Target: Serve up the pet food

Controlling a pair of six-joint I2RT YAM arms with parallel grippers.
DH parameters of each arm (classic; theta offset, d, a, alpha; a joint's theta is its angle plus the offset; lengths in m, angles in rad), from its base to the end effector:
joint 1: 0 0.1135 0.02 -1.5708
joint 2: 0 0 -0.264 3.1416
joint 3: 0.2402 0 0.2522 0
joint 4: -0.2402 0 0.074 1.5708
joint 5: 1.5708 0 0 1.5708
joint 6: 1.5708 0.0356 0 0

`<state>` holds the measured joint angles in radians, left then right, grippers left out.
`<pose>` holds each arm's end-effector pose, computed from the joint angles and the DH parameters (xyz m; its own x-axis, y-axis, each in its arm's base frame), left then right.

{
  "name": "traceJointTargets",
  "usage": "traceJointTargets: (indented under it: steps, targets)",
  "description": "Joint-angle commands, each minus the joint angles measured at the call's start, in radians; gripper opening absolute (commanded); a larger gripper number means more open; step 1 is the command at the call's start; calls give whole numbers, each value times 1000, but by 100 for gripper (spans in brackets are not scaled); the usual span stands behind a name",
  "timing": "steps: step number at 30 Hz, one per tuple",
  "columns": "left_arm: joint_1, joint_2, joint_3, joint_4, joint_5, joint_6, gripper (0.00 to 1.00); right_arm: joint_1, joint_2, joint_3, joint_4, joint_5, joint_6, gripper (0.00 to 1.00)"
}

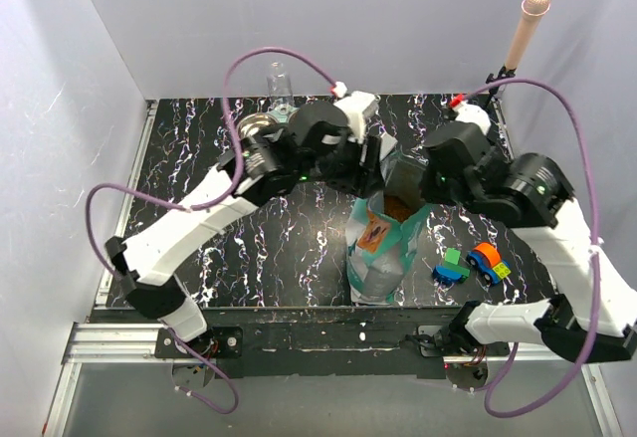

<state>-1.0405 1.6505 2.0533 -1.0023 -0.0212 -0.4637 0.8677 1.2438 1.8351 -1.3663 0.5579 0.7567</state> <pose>0.1692 -0.2872 0.4660 -0.6370 0.2024 -0.7438 0.6358 0.6835 -0.3586 0.1305 0.1248 0.4770 -0.6054 0.1866 -0.7738 0.0179 0.9751 0.2211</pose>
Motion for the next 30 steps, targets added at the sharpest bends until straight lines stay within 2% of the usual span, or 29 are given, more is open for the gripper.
traceJointTargets:
  steps: [1,3,6,13,18,22,26,30]
  targets:
    - [155,-214,-189,180,-25,-56,59,-6,-171,-17,-90,48,-26,1]
    - [261,-270,-319,296,82,-127,65,-6,-216,-19,-41,18,-66,1]
    - [379,-247,-425,376,171,-191,66,-6,-254,12,-19,-44,-105,1]
    - [488,-20,-582,560,231,-239,73,-6,-231,142,-141,-151,-174,1]
    - [514,236,-489,573,192,-123,76,-6,-213,213,-194,-141,-151,1]
    - [525,402,-424,599,175,-30,75,-6,-241,176,-153,-144,-111,1]
    - [545,511,-375,657,257,-53,74,-6,-230,202,-116,-170,-89,1]
    - [545,587,-367,803,349,-76,73,-6,-170,309,-126,-158,-126,1]
